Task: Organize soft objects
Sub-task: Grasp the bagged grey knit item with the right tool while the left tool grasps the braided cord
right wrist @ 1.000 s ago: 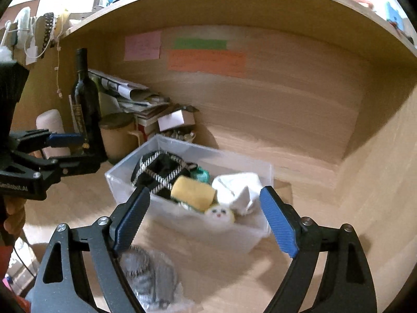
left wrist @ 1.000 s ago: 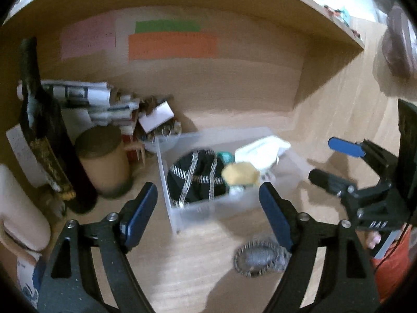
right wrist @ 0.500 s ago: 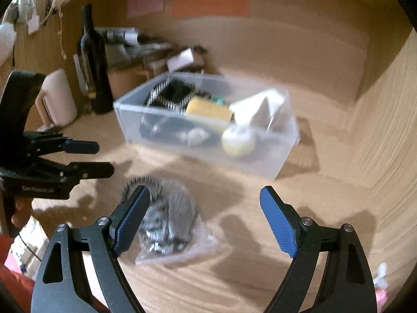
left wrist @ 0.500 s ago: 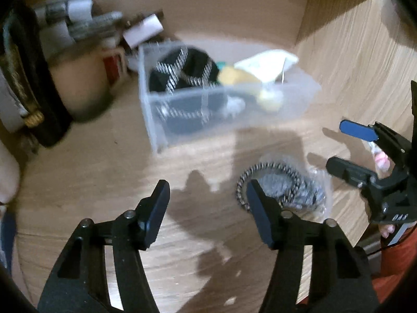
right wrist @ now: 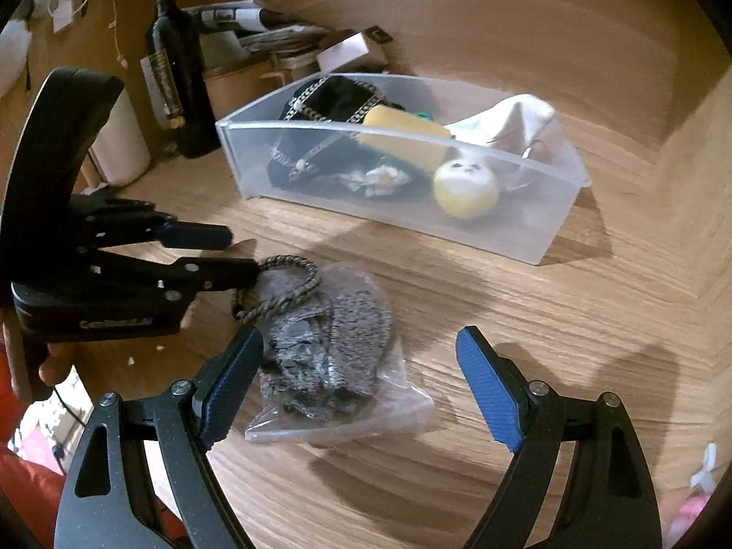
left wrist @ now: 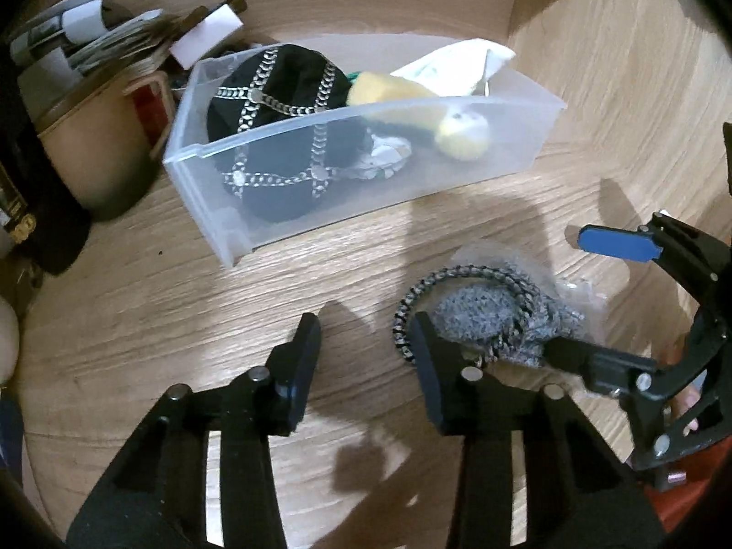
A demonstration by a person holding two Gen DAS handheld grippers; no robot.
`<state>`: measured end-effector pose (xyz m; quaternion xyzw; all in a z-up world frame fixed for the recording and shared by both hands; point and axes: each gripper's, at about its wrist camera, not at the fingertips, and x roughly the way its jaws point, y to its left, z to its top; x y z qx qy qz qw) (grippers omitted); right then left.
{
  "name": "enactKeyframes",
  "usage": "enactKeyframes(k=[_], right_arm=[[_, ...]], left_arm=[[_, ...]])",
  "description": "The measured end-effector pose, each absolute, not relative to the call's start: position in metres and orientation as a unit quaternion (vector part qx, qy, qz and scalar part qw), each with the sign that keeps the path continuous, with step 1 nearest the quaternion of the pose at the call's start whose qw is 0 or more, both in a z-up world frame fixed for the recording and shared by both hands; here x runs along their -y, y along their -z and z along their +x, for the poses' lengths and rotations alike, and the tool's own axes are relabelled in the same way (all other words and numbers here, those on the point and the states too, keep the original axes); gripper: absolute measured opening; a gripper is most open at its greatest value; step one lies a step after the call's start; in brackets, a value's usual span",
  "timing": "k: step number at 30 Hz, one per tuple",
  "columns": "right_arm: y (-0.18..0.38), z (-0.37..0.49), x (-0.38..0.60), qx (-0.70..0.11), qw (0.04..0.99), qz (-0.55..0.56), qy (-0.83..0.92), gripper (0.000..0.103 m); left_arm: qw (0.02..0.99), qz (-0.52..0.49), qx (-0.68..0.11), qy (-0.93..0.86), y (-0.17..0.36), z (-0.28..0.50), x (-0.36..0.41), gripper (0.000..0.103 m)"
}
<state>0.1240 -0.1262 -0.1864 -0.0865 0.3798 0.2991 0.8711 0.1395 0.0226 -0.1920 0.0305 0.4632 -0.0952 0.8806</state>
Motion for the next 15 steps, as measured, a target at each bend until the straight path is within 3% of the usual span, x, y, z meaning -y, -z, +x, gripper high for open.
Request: enactKeyframes(k=[5,8,9,13,15], right_arm=[[0.1921,0.1282,0.1189,-0.393,0.863,-0.095,-0.303,0.082],[0.1943,0.1304,0.1173,-0.403,0.856,-0.093,-0.31,0.07],[0.1956,0.1311,0.1166,-0.406,0.854,-0.092,-0.311,0.061],[0.1968,0.1311,0.1182,-0.406,0.857,-0.09,-0.304,0.039],[0.1955,0.1317,0.1213,-0.402,0.861,-0.082,-0.299,0.034]], left_arm=[[0.879,0.035,-0.463,0.109,0.1929,0.1434,-0.0175,0.021],[0.881,0.04,-0.459,0.11,0.193,0.1434,-0.0162,0.012],[0.881,0.039,-0.459,0.11,0.193,0.1435,-0.0164,0.01],[0.882,0.034,-0.458,0.109,0.1933,0.145,-0.0193,0.006],[0.883,0.032,-0.457,0.105,0.1929,0.1447,-0.0203,0.006]])
